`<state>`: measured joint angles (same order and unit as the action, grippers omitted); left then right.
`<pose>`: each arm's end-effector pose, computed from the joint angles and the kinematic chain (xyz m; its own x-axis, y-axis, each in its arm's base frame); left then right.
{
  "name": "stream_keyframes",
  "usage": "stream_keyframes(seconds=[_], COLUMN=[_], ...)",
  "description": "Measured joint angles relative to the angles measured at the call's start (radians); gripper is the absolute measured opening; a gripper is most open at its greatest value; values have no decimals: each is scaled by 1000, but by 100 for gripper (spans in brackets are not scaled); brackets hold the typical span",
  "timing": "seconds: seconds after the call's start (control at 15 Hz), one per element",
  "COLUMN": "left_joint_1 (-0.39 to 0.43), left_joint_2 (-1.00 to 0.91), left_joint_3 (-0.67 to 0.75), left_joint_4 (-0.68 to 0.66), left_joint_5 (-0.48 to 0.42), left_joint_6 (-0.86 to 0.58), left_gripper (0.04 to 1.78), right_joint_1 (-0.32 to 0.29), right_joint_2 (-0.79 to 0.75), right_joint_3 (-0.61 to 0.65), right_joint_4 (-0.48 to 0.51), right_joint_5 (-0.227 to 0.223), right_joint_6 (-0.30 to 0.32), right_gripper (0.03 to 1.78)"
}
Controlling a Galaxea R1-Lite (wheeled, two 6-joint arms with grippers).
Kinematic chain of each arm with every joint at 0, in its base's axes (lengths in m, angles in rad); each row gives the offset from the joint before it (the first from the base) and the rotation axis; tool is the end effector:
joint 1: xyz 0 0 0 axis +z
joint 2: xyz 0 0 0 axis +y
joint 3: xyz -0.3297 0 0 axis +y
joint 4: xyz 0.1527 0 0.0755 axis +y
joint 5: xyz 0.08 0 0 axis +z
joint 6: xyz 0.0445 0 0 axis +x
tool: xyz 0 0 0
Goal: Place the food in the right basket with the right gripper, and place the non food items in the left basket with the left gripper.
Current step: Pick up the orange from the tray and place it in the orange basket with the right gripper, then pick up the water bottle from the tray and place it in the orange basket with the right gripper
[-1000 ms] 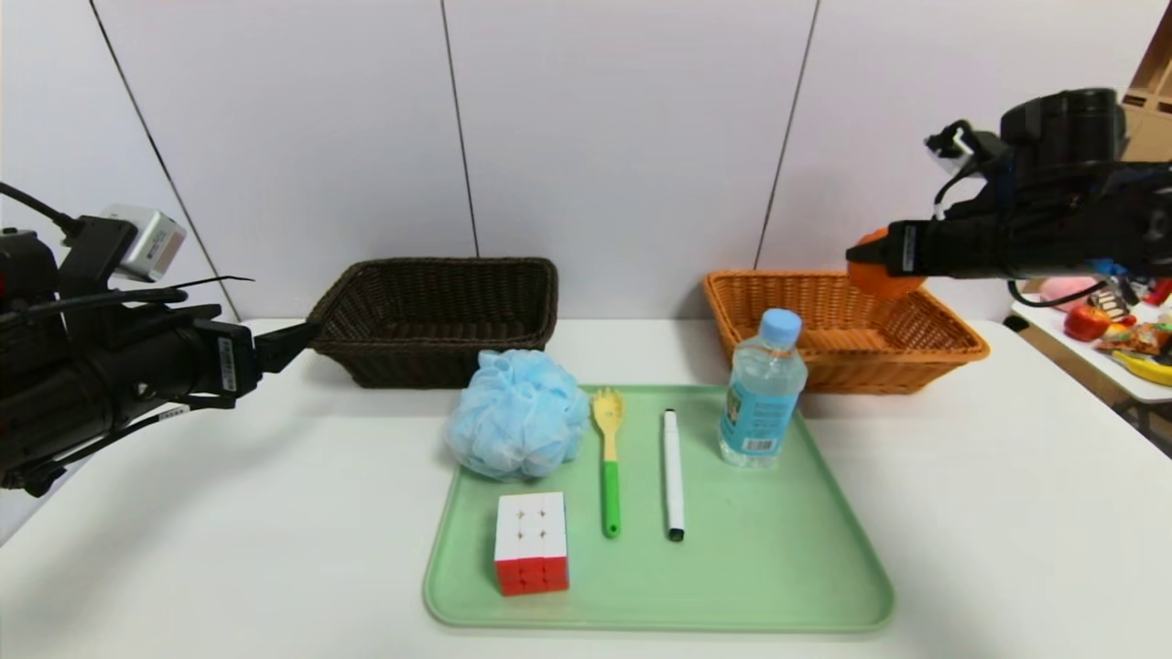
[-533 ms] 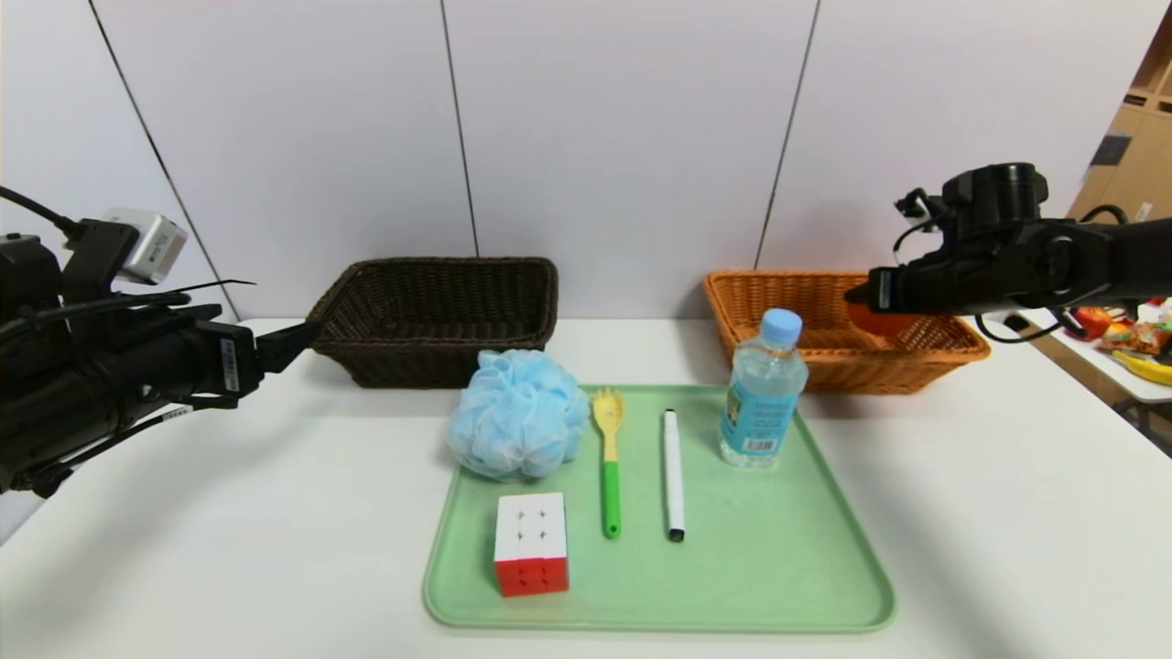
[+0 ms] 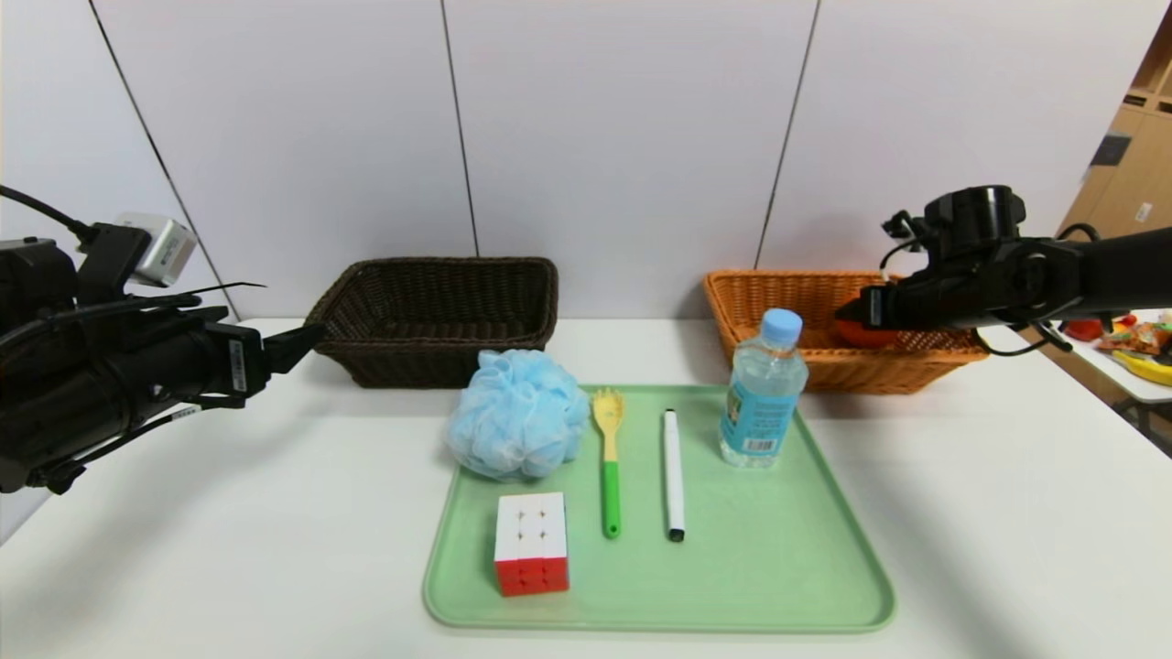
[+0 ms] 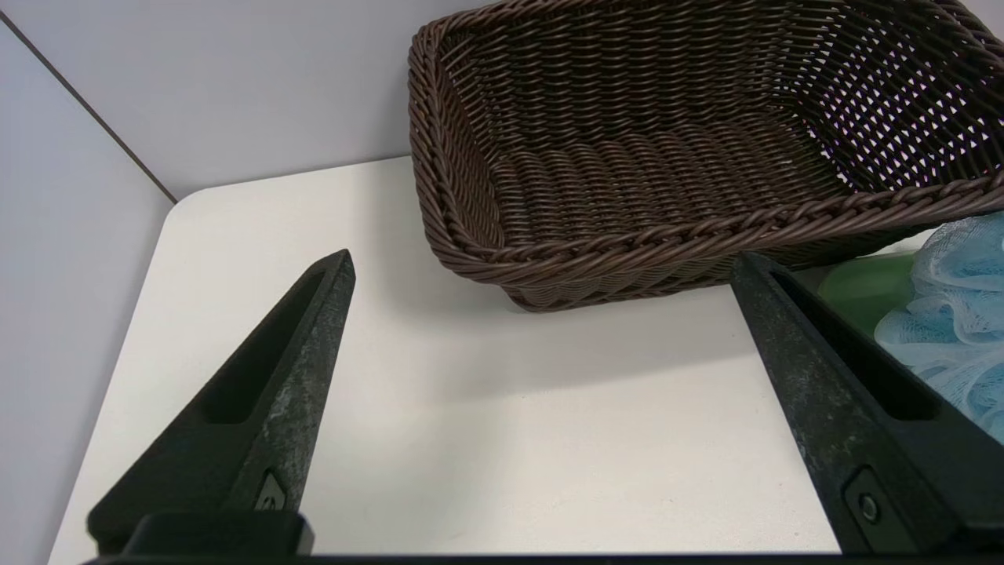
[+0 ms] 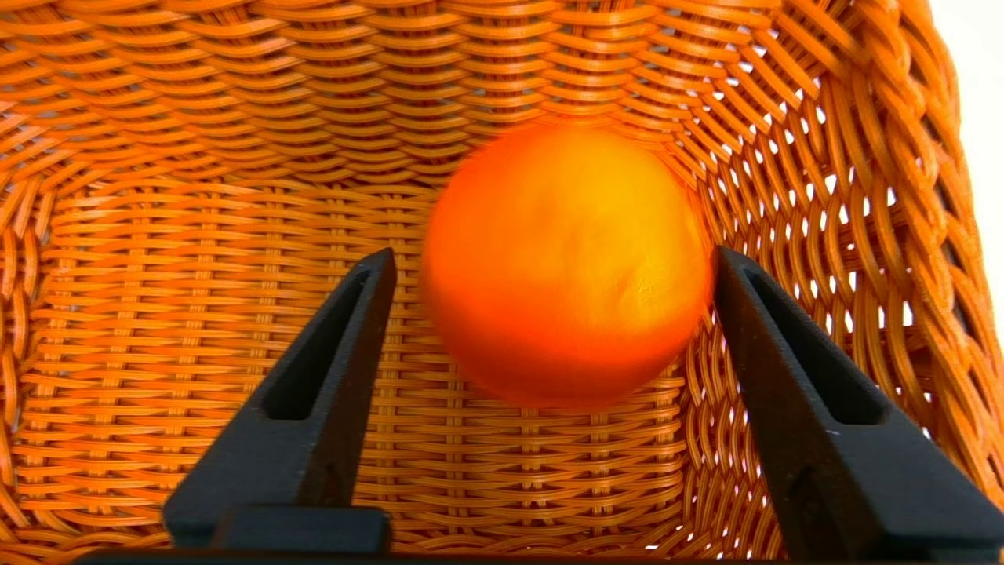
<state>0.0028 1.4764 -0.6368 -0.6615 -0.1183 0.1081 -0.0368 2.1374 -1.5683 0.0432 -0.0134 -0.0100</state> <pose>0.2493 -0.0046 0.2430 0.9776 -0.1153 -0.1759 0.1318 0.9876 0.0854 0.4478 -0.0171 0.1879 0.8172 -0.0435 -0.5747 0.0420 0.9990 -0.0159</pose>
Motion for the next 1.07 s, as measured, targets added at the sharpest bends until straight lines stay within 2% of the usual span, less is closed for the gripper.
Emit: stream_keyframes(seconds=[0.4, 0.53, 0.73, 0.87, 1.07], left_joint_1=[1, 3, 6, 9, 9], left_joint_2=[0, -1, -4, -6, -6], left_joint_3=[4, 5, 13, 27, 53], left_joint_4=[0, 0, 0, -24, -59], left_joint_5=[0, 0, 1, 1, 5], left_joint_6=[-1, -4, -7, -8, -7], left_gripper=[169, 169, 169, 169, 169], right_joint_1=[13, 49, 140, 197, 265], right_joint_2=[-30, -87, -207, -304, -433], right_joint_3=[1, -7, 5, 90, 354], right_joint_4=[-1, -6, -9, -56, -247], right_joint_5=[4, 10, 10, 10, 11], right_joint_6=[-3, -3, 1, 3, -5], right_gripper=[156, 159, 163, 165, 167])
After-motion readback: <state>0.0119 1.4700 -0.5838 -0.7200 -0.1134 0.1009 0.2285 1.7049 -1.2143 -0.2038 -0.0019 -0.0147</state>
